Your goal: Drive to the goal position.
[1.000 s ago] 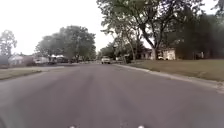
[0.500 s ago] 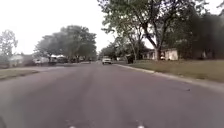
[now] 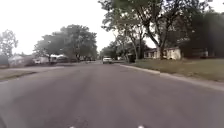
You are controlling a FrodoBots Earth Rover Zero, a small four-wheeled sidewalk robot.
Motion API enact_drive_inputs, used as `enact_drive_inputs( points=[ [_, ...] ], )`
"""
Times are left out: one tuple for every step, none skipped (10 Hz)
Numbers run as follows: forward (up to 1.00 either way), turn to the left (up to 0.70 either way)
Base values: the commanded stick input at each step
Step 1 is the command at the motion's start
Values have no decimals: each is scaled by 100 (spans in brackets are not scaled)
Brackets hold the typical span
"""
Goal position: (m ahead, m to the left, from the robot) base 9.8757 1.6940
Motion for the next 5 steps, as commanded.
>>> enact_drive_inputs(
  points=[
    [100,0],
    [100,0],
    [100,0],
    [100,0],
    [100,0]
  ],
)
